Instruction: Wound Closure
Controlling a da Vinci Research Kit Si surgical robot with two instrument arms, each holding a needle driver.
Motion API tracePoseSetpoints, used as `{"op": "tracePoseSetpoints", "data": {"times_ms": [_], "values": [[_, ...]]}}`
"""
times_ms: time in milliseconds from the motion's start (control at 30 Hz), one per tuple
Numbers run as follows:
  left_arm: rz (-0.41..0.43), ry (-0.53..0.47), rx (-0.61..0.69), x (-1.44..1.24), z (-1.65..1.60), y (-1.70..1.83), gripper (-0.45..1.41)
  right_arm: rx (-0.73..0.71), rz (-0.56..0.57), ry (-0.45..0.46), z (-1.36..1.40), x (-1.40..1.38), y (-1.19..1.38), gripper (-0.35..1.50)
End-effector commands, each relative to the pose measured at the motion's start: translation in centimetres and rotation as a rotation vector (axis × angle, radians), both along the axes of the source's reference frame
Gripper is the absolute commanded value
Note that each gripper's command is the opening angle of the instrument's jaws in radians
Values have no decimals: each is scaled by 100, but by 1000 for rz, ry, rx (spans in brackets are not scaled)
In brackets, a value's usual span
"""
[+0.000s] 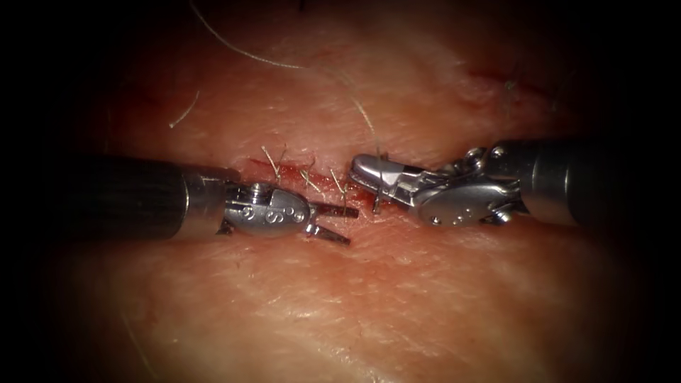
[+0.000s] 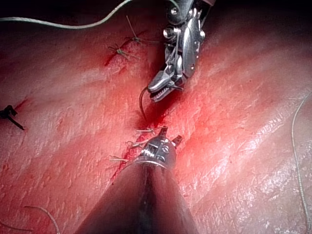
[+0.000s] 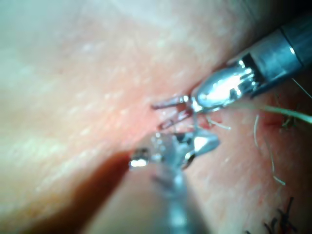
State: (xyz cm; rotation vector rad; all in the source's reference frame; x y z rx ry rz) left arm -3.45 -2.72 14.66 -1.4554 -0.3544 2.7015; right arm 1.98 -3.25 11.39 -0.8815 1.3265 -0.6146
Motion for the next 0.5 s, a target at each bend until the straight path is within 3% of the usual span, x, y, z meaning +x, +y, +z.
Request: {"op": "tracePoseSetpoints", "data": {"times_ms": [33, 233, 500], "values": [[-3, 1, 6, -6, 7, -4, 34, -38, -6, -4, -2, 6, -19, -35], [-4, 2, 4, -6, 9, -5, 34, -117, -8, -21, -3, -3, -46, -35], [-7, 4, 9, -6, 9, -6, 32, -169, -16, -44, -13, 5, -58, -35]]}}
